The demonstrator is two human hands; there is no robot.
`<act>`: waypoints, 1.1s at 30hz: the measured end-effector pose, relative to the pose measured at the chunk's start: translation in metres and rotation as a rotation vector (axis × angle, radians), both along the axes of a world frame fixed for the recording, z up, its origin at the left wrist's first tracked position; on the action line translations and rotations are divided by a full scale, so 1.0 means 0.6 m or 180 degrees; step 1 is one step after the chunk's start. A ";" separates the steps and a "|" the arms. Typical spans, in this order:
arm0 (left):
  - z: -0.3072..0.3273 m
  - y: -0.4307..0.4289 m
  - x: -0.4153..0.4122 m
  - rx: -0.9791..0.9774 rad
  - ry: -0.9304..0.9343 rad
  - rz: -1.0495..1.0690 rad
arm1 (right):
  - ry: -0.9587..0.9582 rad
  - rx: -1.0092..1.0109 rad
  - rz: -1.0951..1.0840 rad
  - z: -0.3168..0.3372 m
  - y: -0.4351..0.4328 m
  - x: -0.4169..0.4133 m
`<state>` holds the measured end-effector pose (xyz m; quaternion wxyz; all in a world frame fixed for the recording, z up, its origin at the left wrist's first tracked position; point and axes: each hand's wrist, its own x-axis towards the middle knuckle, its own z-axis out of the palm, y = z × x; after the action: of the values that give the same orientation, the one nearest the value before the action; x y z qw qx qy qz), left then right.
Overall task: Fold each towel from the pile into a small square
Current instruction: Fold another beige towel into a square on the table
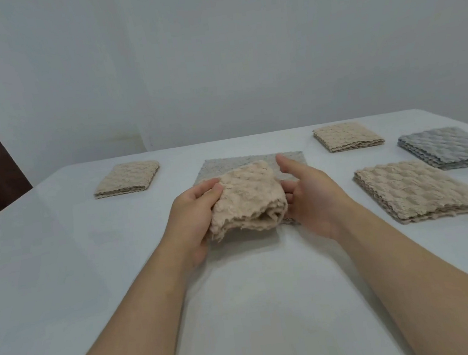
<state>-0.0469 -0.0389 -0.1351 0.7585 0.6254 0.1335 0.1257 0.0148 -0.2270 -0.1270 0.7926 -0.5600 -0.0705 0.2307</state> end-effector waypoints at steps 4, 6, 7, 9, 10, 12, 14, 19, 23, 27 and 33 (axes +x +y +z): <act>0.008 0.003 -0.003 -0.0640 -0.0064 0.0157 | -0.0117 0.0751 0.0054 -0.002 0.003 0.001; 0.008 0.002 -0.001 -0.0764 -0.0110 0.0170 | -0.0440 0.0465 0.0064 -0.006 0.007 -0.002; 0.007 0.002 0.001 -0.0767 -0.0120 0.0153 | -0.0613 0.0255 0.0055 -0.008 0.009 -0.003; 0.004 0.000 0.003 -0.0717 -0.0128 0.0065 | -0.0981 -0.0111 -0.0059 -0.014 0.016 -0.008; 0.003 -0.002 0.002 -0.0685 -0.0131 0.0009 | -0.1145 -0.0258 -0.0171 -0.018 0.019 -0.011; 0.001 -0.006 0.001 -0.0590 -0.0134 -0.0091 | -0.1423 -0.0515 -0.0454 -0.023 0.027 -0.017; 0.000 -0.013 0.001 -0.0359 -0.0137 -0.0144 | -0.1772 -0.0968 -0.0836 -0.023 0.031 -0.023; -0.013 -0.026 0.007 0.0418 -0.0130 -0.0156 | -0.1981 -0.1559 -0.1500 -0.019 0.028 -0.024; -0.021 -0.029 0.007 0.0642 -0.0088 -0.0248 | -0.1896 -0.1816 -0.1568 -0.024 0.025 -0.014; -0.022 -0.028 0.009 0.0565 -0.0056 -0.0174 | -0.1634 -0.1638 -0.1540 -0.019 0.029 -0.008; -0.015 -0.022 0.016 -0.0158 0.0058 -0.0107 | -0.0849 -0.0847 -0.1488 -0.012 0.025 0.002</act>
<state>-0.0376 -0.0518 -0.1442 0.7745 0.6096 0.1329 0.1039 0.0160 -0.2122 -0.1343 0.7276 -0.6853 -0.0124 -0.0265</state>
